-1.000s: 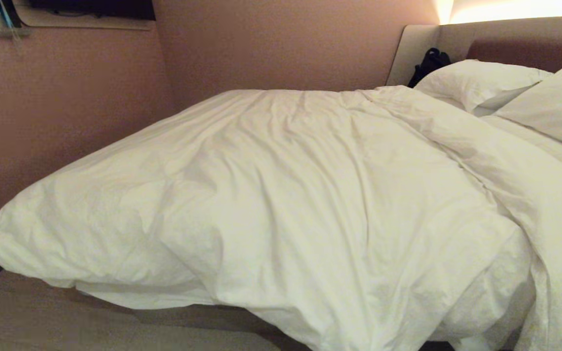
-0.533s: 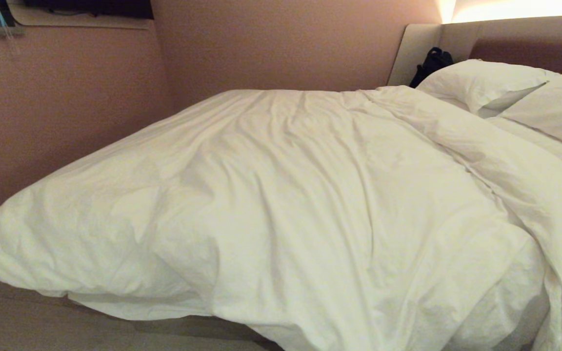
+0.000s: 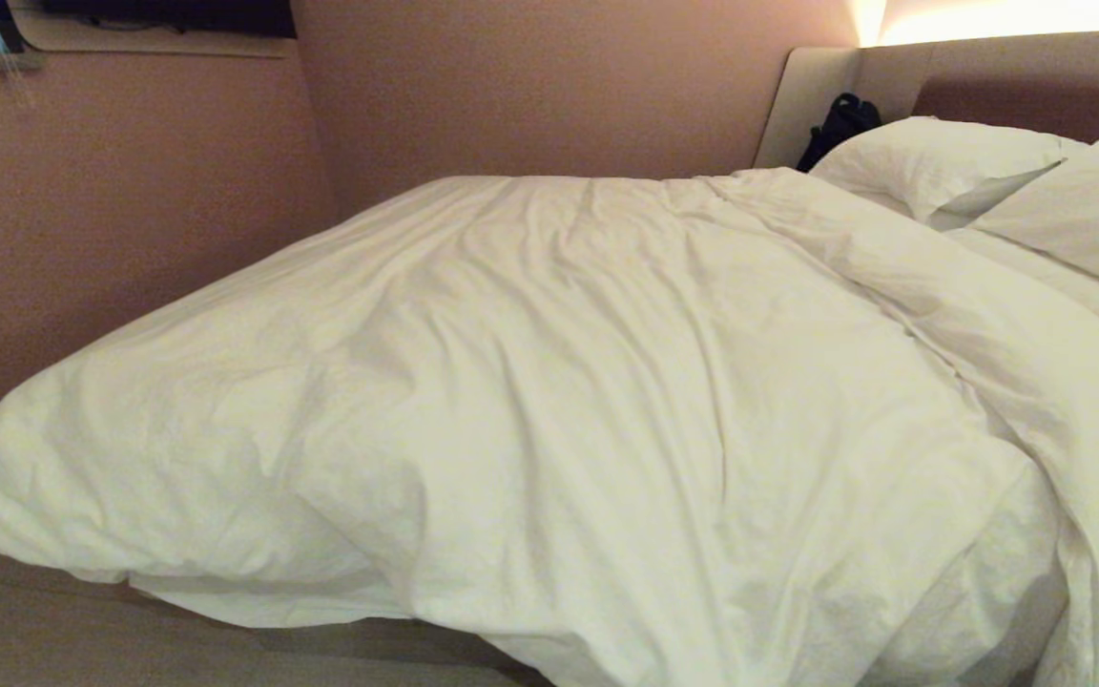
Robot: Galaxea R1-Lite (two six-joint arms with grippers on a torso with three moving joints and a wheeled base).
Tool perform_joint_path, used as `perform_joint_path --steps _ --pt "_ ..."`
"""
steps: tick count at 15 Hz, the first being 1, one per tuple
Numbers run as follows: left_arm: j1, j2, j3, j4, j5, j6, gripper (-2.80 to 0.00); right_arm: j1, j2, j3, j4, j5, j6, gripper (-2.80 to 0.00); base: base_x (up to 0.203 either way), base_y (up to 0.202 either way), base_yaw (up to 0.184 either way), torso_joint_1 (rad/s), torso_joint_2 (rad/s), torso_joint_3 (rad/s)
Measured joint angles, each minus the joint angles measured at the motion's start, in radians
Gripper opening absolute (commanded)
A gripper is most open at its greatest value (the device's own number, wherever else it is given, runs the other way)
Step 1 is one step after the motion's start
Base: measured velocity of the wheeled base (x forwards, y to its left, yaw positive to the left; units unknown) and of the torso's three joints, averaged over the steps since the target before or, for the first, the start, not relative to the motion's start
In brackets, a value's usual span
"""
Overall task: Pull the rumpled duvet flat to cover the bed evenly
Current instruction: Flatten the corners of the folded blanket
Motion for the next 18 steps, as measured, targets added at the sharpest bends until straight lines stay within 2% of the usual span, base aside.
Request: perform_joint_path --steps 18 --pt "0.0 0.0 0.0 0.0 0.0 -0.002 -2.8 0.0 0.0 0.0 0.0 0.0 0.0 -2.8 0.0 0.187 -0.001 0.003 0.0 0.001"
